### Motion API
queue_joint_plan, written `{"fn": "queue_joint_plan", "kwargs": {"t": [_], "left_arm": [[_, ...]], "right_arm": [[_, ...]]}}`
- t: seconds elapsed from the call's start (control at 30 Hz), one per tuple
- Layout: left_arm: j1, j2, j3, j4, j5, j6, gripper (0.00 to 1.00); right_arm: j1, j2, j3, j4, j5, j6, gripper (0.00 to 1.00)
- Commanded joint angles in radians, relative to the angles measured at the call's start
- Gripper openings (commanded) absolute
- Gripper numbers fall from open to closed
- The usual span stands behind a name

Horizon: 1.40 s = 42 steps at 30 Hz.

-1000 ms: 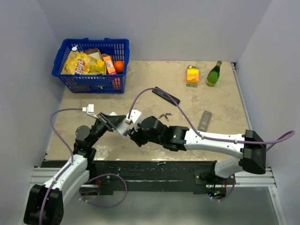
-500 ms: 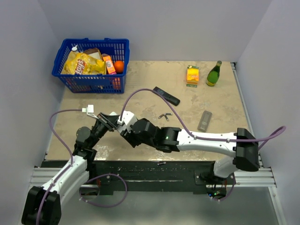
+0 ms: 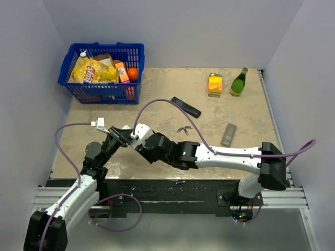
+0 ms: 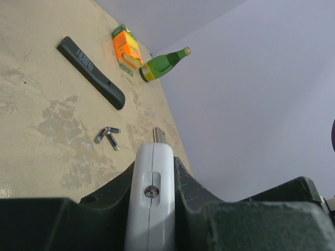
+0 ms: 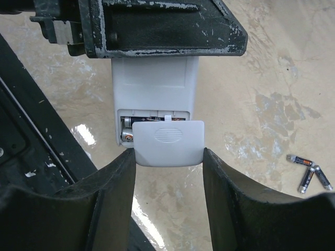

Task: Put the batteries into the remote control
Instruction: Load the battery cover into the remote control.

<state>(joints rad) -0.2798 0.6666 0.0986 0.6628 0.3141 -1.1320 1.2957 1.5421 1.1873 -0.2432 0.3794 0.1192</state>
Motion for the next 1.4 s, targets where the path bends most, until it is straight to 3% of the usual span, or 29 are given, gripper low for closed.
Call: {"fn": "queue_joint_plan", "kwargs": {"t": [0.0, 0.7, 1.37], "left_arm": [[-0.013, -0.015, 0.032, 0.047, -0.015, 0.031, 0.00], [-0.045, -0.019, 0.033, 0.046, -0.059, 0.052, 0.00], [-0.059, -0.050, 0.024, 0.053, -0.060, 0.018, 0.00]], "right_arm": [[0.004, -0.019, 0.044, -0.005, 0.026, 0.005, 0.31], [0.005, 0.013, 0.078, -0.038, -0.053, 0.017, 0.31], [0.005, 0.073, 0.166, -0.142, -0.005, 0.068, 0.32]]}}
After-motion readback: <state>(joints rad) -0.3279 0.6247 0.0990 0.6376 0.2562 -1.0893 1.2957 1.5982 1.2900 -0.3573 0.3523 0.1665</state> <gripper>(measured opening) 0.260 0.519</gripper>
